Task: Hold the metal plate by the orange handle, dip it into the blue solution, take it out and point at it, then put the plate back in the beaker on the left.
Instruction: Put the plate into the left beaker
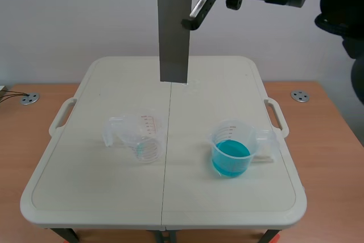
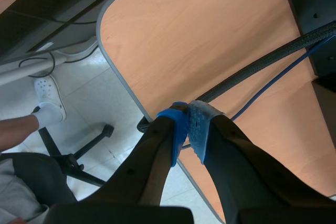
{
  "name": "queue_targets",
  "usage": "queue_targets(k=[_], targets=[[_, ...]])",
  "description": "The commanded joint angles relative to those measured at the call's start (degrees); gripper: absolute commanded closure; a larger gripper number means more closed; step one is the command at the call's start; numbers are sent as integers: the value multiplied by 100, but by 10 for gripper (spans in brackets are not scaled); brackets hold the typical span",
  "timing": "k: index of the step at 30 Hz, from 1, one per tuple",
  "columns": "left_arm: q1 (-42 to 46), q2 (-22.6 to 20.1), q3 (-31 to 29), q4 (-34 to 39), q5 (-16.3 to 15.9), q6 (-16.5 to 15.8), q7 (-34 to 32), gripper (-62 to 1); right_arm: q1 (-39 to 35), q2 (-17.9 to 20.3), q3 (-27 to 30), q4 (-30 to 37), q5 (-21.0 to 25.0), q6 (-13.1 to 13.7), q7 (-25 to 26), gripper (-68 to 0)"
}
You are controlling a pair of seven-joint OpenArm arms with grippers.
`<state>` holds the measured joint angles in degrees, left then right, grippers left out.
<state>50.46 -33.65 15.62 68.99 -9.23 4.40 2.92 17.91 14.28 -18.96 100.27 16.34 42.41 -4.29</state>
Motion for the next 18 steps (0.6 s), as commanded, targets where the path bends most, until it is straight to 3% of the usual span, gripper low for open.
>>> queue_targets(k=[1,18], targets=[[-4,-52,-11,70,4,13,-33,-21,199,-125,-44,-52,81,31,20,-13],[-15,-50,-9,63,4,13,-26,-21,479,-925,-686,-647,76,31,-575,-13]])
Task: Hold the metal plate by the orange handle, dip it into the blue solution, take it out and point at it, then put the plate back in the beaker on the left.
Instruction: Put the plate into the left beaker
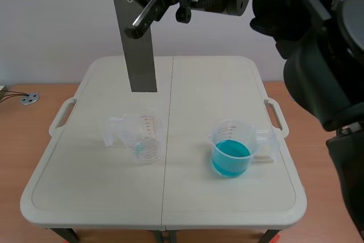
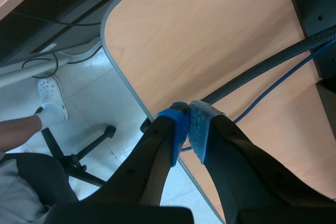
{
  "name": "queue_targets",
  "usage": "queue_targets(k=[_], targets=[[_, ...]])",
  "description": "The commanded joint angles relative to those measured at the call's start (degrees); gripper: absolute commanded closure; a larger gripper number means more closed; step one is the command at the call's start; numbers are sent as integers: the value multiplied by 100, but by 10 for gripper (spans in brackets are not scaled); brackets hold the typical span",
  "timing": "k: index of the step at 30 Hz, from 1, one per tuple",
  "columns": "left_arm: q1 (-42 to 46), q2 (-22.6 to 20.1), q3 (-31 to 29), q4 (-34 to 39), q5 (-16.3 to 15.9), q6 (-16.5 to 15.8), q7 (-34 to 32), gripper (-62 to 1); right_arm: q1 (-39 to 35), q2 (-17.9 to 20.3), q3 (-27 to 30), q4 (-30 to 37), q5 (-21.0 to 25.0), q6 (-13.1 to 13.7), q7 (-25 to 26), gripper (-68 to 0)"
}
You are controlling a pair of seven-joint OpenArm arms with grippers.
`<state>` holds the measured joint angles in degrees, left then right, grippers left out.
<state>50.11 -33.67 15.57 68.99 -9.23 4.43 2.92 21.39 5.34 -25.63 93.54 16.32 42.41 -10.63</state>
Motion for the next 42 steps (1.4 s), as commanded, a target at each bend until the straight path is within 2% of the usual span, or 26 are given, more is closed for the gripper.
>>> queue_targets(k=[1,15,42], targets=[[20,-48,-4,57,4,11,-13,-21,131,-52,-52,9,79,31,46,-13],[17,-48,-4,26,4,9,-13,-21,131,-402,-299,-509,22,31,13,-13],[20,-48,-4,26,4,9,-11,-21,114,-507,-332,-1115,85,-85,4,-13]])
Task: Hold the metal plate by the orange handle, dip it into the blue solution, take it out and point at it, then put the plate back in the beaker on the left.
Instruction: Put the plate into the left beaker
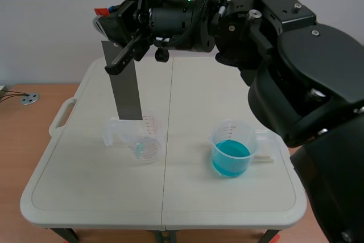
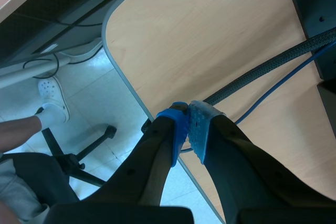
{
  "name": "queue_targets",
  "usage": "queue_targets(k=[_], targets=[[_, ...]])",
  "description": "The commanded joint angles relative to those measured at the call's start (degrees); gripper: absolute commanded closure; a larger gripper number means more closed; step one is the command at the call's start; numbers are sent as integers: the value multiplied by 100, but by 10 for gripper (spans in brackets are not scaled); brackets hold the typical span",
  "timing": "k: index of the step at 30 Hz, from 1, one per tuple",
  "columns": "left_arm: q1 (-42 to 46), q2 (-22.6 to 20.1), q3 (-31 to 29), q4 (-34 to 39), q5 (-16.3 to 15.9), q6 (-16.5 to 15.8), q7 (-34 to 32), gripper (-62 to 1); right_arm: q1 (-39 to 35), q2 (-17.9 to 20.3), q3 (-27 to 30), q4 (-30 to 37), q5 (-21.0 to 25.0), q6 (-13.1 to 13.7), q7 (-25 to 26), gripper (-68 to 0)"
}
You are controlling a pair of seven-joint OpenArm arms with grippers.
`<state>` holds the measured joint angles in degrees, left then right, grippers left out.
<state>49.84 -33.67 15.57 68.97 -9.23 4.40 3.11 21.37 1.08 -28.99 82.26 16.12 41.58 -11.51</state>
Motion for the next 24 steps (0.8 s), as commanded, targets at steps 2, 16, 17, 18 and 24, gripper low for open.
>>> queue_targets(k=[2,16,17,18,24], targets=[[46,-48,-4,28,4,11,-31,-21,116,-81,4,-68,105,-7,120,-13],[46,-48,-4,28,4,11,-31,-21,116,-306,4,-922,107,-26,199,-13],[46,-48,-4,28,4,11,-31,-21,114,-328,4,-984,107,-46,199,-13],[46,-48,-4,28,4,11,-31,-21,109,-341,4,-1045,107,-79,199,-13],[46,-48,-4,28,4,11,-31,-21,-44,-350,4,-1222,282,-280,201,-13]])
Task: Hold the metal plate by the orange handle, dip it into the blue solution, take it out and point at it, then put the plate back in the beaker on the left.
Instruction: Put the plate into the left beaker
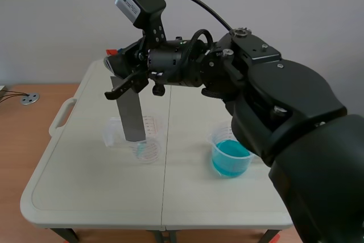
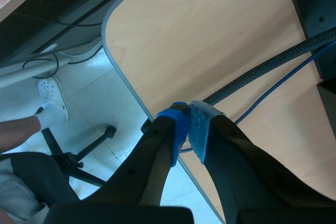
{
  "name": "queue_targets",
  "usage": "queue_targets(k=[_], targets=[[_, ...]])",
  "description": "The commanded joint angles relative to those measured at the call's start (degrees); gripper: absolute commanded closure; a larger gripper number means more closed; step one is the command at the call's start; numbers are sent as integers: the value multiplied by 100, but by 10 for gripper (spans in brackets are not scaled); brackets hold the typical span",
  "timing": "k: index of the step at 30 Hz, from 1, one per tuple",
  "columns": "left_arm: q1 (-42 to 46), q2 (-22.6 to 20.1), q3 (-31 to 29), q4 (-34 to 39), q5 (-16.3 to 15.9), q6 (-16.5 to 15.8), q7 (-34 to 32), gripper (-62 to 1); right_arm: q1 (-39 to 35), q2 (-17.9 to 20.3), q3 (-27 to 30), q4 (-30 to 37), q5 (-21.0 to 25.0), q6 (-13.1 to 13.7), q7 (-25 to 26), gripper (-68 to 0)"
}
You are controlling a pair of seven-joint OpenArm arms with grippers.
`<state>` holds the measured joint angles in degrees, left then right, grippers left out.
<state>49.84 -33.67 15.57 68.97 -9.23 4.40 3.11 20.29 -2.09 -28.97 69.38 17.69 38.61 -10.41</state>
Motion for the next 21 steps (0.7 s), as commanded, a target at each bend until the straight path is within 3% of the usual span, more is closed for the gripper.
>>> queue_targets(k=[1,21], targets=[[46,-48,-4,28,4,11,-31,-21,44,-33,2,55,168,17,85,-13],[44,-48,-4,28,2,11,-33,-21,-348,-28,2,13,199,-160,-28,-13]])
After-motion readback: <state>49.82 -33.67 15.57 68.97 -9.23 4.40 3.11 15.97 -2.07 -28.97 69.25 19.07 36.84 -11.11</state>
